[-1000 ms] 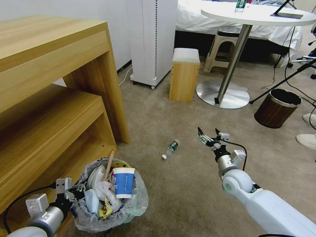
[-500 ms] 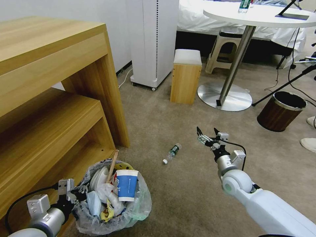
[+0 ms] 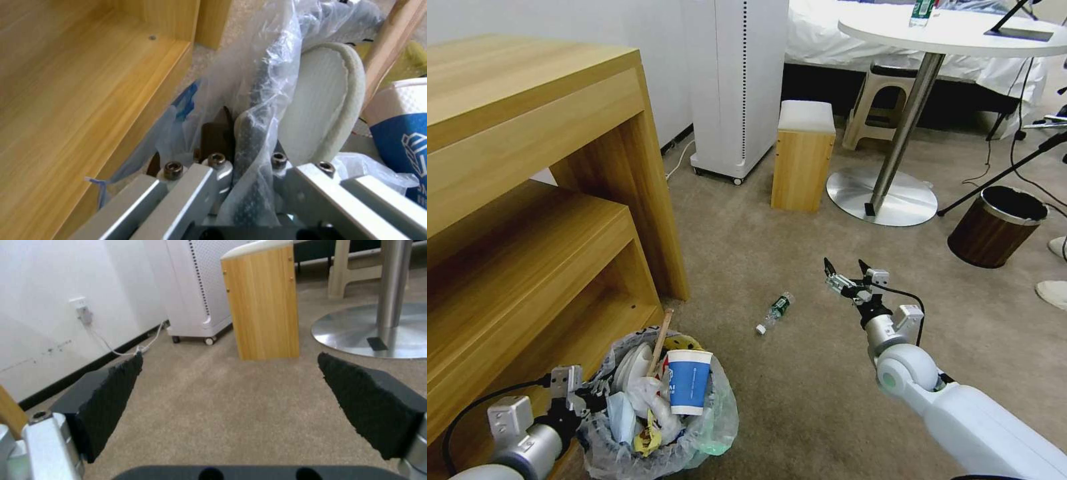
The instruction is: Pick up the trash bin and place the garbage on the floor into it.
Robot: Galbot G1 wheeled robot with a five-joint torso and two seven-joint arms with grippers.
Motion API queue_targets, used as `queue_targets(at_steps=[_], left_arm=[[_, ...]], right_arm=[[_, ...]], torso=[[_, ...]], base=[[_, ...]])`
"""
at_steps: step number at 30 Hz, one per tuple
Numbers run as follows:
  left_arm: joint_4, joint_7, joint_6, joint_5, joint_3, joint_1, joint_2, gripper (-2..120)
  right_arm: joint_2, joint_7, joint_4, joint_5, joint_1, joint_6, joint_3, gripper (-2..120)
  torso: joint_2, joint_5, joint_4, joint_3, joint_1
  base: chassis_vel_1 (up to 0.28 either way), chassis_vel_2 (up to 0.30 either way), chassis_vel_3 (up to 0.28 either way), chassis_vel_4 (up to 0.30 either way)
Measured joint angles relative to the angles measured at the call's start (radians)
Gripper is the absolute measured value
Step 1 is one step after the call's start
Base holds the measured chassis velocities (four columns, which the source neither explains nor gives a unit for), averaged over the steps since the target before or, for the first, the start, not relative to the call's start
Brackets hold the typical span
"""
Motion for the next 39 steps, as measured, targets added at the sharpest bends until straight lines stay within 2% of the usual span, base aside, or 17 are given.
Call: queue_targets(at_steps=[13,17,19,20,22,23,24,28,33,39], left_arm=[[0.015,0.002,-0.001,0.003,0.005,-0.01,-0.004,1],[0.022,0.002,-0.002,0.004,0.008,-0.015,-0.006,1],[0.029,0.003,-0.004,0.004,0.009,-0.017,-0.007,1],[0.029,0.003,-0.004,0.004,0.009,-0.017,-0.007,1],[0.029,0.003,-0.005,0.003,0.008,-0.016,-0.007,1],[0.032,0.004,-0.007,0.003,0.006,-0.015,-0.008,1],[0.032,0.004,-0.007,0.003,0.006,-0.015,-0.008,1],[0.05,0.004,-0.009,-0.001,0.008,-0.026,-0.005,1],[0.062,0.004,-0.009,-0.003,0.012,-0.032,-0.004,1],[0.067,0.004,-0.01,-0.005,0.016,-0.037,-0.007,1]], right_arm=[[0.01,-0.006,-0.025,0.008,0.015,0.002,-0.024,100],[0.022,0.002,-0.04,0.046,0.035,0.001,-0.049,100],[0.046,0.047,-0.061,0.136,0.089,-0.046,-0.096,100],[0.046,0.047,-0.061,0.136,0.089,-0.046,-0.096,100],[0.067,0.086,-0.087,0.197,0.135,-0.079,-0.126,100],[0.094,0.122,-0.117,0.269,0.175,-0.114,-0.15,100],[0.094,0.122,-0.117,0.269,0.175,-0.114,-0.15,100],[0.158,0.203,-0.198,0.425,0.226,-0.201,-0.171,100],[0.215,0.239,-0.27,0.478,0.232,-0.228,-0.174,100],[0.335,0.231,-0.4,0.491,0.249,-0.249,-0.17,100]], torso=[[0.0,0.0,0.0,0.0,0.0],[0.0,-0.0001,0.0,0.0,0.0],[0.0,-0.0002,-0.0001,0.0,0.0],[0.0,-0.0002,-0.0001,0.0,0.0],[0.0,-0.0001,0.0,0.0,0.0],[0.0,-0.0001,0.0002,0.0,0.0],[0.0,-0.0001,0.0002,0.0,0.0],[0.0,-0.0002,0.0001,0.0,0.0],[0.0,-0.0001,-0.0002,0.0,0.0],[0.0,-0.0001,0.0,0.0,0.0]], base=[[-0.082,0.089,0.088,-0.085],[0.0,0.0,0.0,0.0],[0.0,0.0,0.0,0.0],[0.0,0.0,0.0,0.0],[0.0,0.0,0.0,0.0],[0.0,0.0,0.0,0.0],[0.0,0.0,0.0,0.0],[0.0,0.0,0.0,0.0],[0.0,0.0,0.0,0.0],[0.0,0.0,0.0,0.0]])
